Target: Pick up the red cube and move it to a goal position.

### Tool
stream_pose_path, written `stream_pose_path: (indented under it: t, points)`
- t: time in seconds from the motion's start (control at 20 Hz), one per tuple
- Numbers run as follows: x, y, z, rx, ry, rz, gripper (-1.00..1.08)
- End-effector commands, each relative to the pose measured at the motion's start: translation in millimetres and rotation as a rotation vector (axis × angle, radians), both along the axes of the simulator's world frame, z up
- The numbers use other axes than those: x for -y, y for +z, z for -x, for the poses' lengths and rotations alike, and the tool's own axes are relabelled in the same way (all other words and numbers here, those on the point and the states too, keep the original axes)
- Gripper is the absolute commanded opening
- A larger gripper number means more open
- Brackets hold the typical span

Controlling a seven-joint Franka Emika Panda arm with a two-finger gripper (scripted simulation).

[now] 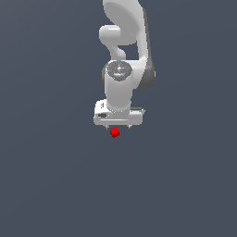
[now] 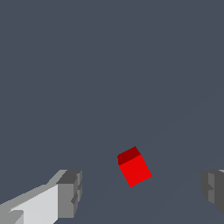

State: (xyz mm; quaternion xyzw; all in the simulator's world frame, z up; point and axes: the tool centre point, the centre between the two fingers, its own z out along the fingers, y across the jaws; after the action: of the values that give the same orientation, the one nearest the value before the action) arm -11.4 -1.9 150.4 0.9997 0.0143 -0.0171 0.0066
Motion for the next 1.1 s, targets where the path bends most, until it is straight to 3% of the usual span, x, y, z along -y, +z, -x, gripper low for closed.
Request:
stream_pose_path:
  t: [0.0, 0.5, 1.05]
  points:
    - [0.0, 0.0, 0.0, 0.000, 0.000, 0.000, 1.00]
    - [1.1, -17.8, 8.5, 0.004, 0.068, -0.003, 1.00]
    - [8.5, -77.0, 34.3, 0.018, 0.292, -0.014, 1.00]
